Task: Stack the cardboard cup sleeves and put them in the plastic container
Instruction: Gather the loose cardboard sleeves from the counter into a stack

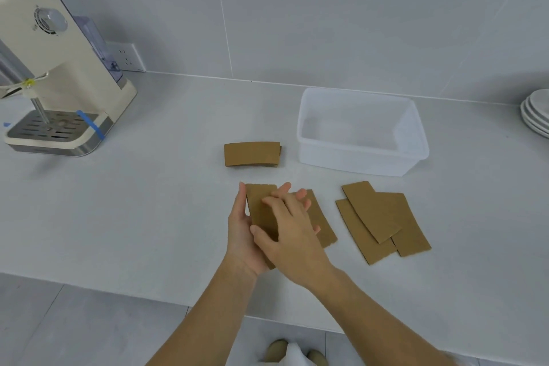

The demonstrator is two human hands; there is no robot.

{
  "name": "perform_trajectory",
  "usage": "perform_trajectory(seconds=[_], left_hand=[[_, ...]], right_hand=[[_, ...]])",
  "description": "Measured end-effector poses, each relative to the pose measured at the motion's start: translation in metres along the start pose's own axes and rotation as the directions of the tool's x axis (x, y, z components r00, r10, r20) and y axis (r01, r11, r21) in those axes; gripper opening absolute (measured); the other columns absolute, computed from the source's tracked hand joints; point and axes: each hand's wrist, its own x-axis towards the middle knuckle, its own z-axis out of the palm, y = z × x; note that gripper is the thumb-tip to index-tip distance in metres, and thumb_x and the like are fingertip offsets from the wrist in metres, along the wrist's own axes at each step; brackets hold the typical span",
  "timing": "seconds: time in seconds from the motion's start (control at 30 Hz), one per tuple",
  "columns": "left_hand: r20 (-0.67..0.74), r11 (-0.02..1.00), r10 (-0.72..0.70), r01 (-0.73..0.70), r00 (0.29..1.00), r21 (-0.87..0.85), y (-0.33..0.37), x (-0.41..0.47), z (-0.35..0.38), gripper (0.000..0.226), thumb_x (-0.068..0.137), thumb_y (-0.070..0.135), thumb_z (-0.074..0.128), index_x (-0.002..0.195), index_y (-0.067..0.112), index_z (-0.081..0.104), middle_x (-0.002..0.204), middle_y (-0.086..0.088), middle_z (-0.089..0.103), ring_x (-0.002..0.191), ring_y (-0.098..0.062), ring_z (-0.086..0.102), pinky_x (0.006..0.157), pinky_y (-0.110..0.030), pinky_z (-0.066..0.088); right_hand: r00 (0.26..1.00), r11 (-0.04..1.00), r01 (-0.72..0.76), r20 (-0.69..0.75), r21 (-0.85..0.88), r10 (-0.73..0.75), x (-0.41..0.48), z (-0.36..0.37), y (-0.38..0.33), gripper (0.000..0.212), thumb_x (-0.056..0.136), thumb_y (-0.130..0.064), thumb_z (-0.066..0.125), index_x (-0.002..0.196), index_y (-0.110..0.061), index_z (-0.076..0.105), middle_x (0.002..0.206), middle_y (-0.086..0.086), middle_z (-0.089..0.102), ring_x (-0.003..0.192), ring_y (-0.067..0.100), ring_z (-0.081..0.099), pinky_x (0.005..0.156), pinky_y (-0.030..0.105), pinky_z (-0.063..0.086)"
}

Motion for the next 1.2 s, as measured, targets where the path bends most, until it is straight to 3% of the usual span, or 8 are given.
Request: perform_trajectory(seconds=[0.2, 0.37, 0.43, 0.5, 0.63, 0.8, 1.0, 1.2], left_hand=[[-0.084, 0.999, 0.004, -0.008, 0.996, -0.05, 0.001, -0.002, -0.01, 0.077, 0.07, 0.067, 0.058, 0.131, 0.019, 0.053, 0.136, -0.01, 0.056, 0.122, -0.03, 0.055, 0.104, -0.058, 0.038], [-0.259, 1.0, -0.012, 0.011, 0.966, -0.004, 0.011, -0.002, -0.022, 0.073, 0.068, 0.063, 0.062, 0.123, 0.015, 0.06, 0.124, -0.01, 0.065, 0.107, -0.029, 0.064, 0.09, -0.046, 0.05], [-0.26, 0.998, -0.01, -0.008, 0.966, -0.065, 0.014, -0.002, -0.027, 0.072, 0.07, 0.06, 0.063, 0.124, 0.014, 0.059, 0.117, -0.012, 0.069, 0.101, -0.031, 0.067, 0.08, -0.049, 0.055], [-0.254, 0.993, 0.002, -0.031, 0.967, -0.11, 0.018, -0.001, -0.03, 0.071, 0.07, 0.058, 0.065, 0.124, 0.012, 0.058, 0.121, -0.016, 0.066, 0.108, -0.033, 0.064, 0.084, -0.054, 0.053], [-0.262, 0.992, 0.033, -0.063, 0.964, -0.105, 0.025, 0.003, -0.037, 0.073, 0.063, 0.055, 0.07, 0.121, 0.013, 0.061, 0.123, -0.016, 0.065, 0.112, -0.032, 0.062, 0.091, -0.053, 0.05], [-0.291, 0.991, 0.049, -0.082, 0.956, -0.102, 0.028, 0.009, -0.041, 0.071, 0.062, 0.055, 0.07, 0.118, 0.012, 0.064, 0.122, -0.016, 0.065, 0.11, -0.033, 0.063, 0.095, -0.052, 0.047], [-0.322, 0.991, 0.061, -0.095, 0.945, -0.09, 0.03, 0.012, -0.039, 0.071, 0.062, 0.054, 0.069, 0.117, 0.011, 0.063, 0.117, -0.018, 0.068, 0.107, -0.034, 0.065, 0.092, -0.052, 0.049], [-0.33, 0.993, 0.052, -0.085, 0.943, -0.086, 0.032, 0.013, -0.035, 0.072, 0.061, 0.053, 0.07, 0.119, 0.011, 0.061, 0.118, -0.018, 0.067, 0.106, -0.033, 0.065, 0.093, -0.053, 0.048]], right_hand=[[0.982, 0.991, 0.03, 0.187, -0.13, -0.005, 0.009, 0.002, 0.006, 0.044, 0.088, -0.037, 0.048, 0.126, -0.017, 0.048, 0.138, -0.001, 0.043, 0.124, 0.019, 0.036, 0.106, 0.034, 0.025], [0.805, 0.984, -0.028, 0.579, -0.175, 0.126, 0.034, -0.022, 0.014, 0.036, 0.086, -0.045, 0.051, 0.118, -0.029, 0.049, 0.135, 0.004, 0.043, 0.124, 0.026, 0.039, 0.104, 0.04, 0.035], [0.818, 0.985, -0.105, 0.552, -0.134, 0.162, 0.042, -0.032, 0.017, 0.019, 0.084, -0.038, 0.053, 0.101, -0.029, 0.051, 0.107, 0.003, 0.052, 0.101, 0.022, 0.051, 0.086, 0.035, 0.046], [0.851, 0.972, -0.171, 0.473, -0.159, 0.227, 0.046, -0.039, 0.024, 0.03, 0.086, -0.035, 0.05, 0.111, -0.019, 0.05, 0.1, 0.001, 0.052, 0.093, 0.021, 0.052, 0.07, 0.026, 0.042], [0.924, 0.893, -0.243, 0.19, -0.378, 0.332, 0.044, -0.035, 0.043, 0.051, 0.09, -0.042, 0.043, 0.132, -0.013, 0.037, 0.129, 0.009, 0.05, 0.117, 0.028, 0.047, 0.09, 0.036, 0.039], [0.919, 0.781, -0.286, 0.073, -0.555, 0.388, 0.026, -0.008, 0.063, 0.067, 0.088, -0.052, 0.043, 0.139, -0.013, 0.025, 0.14, 0.009, 0.041, 0.127, 0.027, 0.038, 0.101, 0.04, 0.033], [0.958, 0.694, -0.211, -0.003, -0.688, 0.288, 0.017, 0.01, 0.068, 0.046, 0.095, -0.042, 0.034, 0.128, -0.011, 0.035, 0.135, 0.013, 0.043, 0.121, 0.028, 0.042, 0.095, 0.038, 0.035], [0.95, 0.784, -0.26, -0.003, -0.564, 0.313, 0.03, -0.003, 0.064, 0.034, 0.09, -0.036, 0.045, 0.111, -0.01, 0.048, 0.117, 0.01, 0.055, 0.108, 0.026, 0.048, 0.09, 0.035, 0.038]])
